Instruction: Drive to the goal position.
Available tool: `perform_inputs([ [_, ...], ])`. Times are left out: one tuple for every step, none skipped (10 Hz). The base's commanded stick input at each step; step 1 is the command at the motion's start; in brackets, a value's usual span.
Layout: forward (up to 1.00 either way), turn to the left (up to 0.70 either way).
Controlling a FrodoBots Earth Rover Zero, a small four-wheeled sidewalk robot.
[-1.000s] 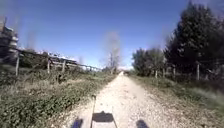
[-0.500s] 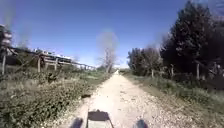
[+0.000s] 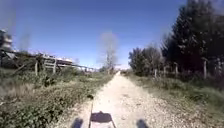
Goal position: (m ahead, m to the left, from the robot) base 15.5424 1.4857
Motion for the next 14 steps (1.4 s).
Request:
perform_inputs([
  [0.50, -0.05],
  [0.50, -0.30],
  [0.50, -0.43],
  [0.50, -0.14],
  [0.50, 0.00],
  [0.50, 0.00],
  [0.50, 0.00],
  [0.50, 0.00],
  [0.50, 0.00],
  [0.50, 0.00],
  [0.50, 0.00],
  [0.50, 0.00],
  [0.50, 0.00],
  [0.50, 0.00],
])
